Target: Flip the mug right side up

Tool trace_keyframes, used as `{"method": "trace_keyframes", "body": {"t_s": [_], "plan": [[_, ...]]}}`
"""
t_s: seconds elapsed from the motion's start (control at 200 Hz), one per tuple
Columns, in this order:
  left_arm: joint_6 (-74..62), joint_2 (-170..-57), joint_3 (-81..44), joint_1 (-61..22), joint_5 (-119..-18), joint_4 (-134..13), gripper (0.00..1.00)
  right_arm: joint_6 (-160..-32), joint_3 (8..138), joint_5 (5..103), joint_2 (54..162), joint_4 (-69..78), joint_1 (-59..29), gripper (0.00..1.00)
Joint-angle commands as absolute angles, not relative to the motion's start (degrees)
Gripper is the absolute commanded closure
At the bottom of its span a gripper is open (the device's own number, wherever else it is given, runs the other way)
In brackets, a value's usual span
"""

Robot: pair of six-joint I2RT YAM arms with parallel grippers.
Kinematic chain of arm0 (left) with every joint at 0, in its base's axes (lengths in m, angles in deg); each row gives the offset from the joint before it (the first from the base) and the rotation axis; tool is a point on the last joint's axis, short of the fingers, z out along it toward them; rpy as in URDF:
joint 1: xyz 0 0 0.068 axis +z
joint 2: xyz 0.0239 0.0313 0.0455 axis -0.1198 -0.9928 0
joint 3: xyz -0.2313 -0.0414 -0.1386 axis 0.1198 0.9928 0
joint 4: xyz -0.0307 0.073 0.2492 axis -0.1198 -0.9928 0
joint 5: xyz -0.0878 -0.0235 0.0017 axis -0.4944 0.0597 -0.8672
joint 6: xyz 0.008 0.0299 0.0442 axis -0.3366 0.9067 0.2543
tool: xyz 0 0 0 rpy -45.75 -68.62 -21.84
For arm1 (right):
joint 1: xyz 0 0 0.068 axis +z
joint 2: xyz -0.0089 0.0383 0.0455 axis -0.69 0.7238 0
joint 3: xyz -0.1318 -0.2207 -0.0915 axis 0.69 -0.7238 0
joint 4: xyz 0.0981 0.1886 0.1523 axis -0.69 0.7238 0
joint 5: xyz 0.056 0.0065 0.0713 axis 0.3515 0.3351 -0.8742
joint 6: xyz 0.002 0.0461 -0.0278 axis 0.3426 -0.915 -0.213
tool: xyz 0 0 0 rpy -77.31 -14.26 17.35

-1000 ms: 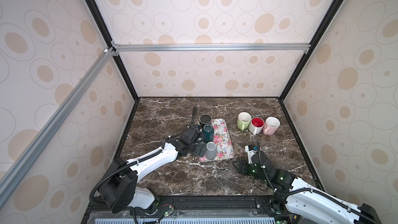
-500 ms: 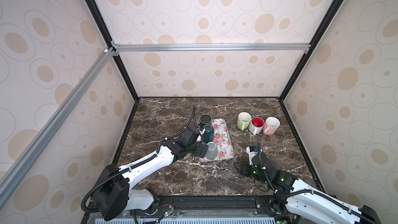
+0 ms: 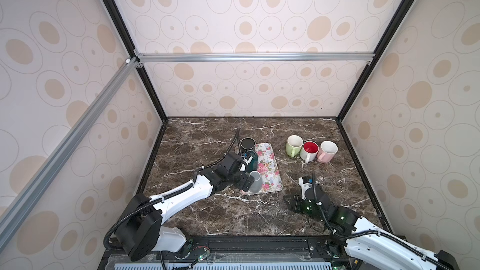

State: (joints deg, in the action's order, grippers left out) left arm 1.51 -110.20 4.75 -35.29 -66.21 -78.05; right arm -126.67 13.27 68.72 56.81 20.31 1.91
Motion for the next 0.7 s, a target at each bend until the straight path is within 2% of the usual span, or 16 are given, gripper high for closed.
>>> {"method": "trace_keyframes", "body": {"t_s": [0.0,0.37,0.695], "plan": [[4.51,-112.02,3.28,-35.75,-69.28,-76.71,0.04,-126.97,12.89,69.94,56.49,20.82,2.33,0.46],[5.62,-115.92,2.54,-35.85,-75.14,-76.29,0.05,-126.76,12.69,70.22,57.12,21.21,2.34,0.46],[5.87,-115.19,3.09,-37.8,-74.53,-78.19,0.06,-127.81,10.99,71.28,53.26,23.19,2.33,0.45]]}}
